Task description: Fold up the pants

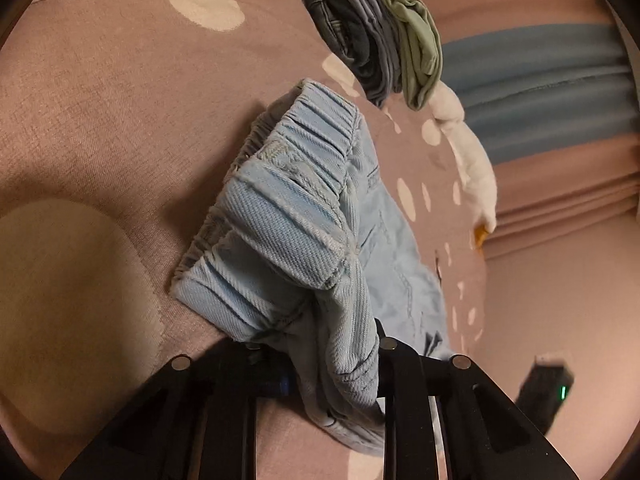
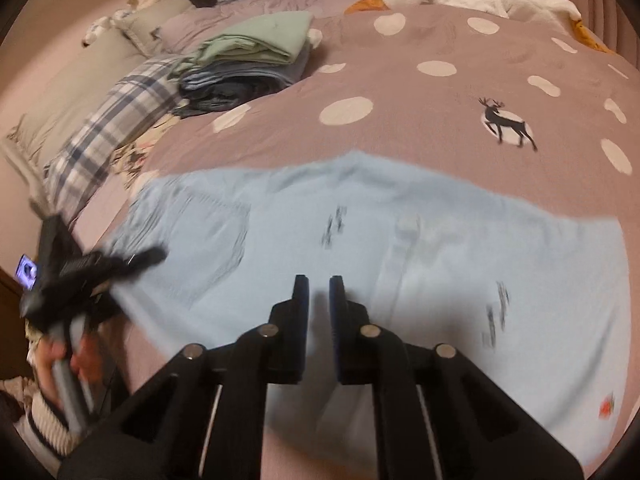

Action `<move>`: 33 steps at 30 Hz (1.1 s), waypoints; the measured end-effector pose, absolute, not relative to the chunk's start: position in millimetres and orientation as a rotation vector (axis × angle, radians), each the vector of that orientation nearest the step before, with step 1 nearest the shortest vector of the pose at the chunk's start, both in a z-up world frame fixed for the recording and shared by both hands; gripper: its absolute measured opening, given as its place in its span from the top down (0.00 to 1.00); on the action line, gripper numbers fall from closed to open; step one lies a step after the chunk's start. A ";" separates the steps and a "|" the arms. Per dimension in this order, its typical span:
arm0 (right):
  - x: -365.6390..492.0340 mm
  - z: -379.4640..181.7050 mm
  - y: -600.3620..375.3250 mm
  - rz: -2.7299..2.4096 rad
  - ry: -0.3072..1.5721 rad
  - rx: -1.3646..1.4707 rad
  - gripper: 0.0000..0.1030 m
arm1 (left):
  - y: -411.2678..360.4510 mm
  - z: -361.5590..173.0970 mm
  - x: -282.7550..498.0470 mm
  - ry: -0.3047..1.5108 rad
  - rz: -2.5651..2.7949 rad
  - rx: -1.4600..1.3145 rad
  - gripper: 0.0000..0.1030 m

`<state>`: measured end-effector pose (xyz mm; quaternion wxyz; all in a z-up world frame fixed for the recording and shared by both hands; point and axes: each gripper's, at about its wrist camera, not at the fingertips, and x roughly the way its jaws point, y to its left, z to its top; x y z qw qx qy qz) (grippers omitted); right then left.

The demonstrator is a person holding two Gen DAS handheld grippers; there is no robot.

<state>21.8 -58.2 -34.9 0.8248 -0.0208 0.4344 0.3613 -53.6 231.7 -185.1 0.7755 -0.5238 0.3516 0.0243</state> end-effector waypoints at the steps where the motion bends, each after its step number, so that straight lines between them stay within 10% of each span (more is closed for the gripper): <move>1: 33.8 -34.8 -50.6 0.742 0.925 -0.050 0.90 | 231.3 -184.9 -53.4 0.764 0.055 -1.128 0.77; 19: -39.9 -60.8 -66.5 0.729 1.090 -0.120 0.89 | 226.9 -172.3 -47.9 0.788 0.073 -1.066 0.77; 33: -30.4 -37.0 -151.4 0.693 0.939 0.203 0.78 | 128.4 -46.3 -13.8 0.699 -0.017 -0.528 0.80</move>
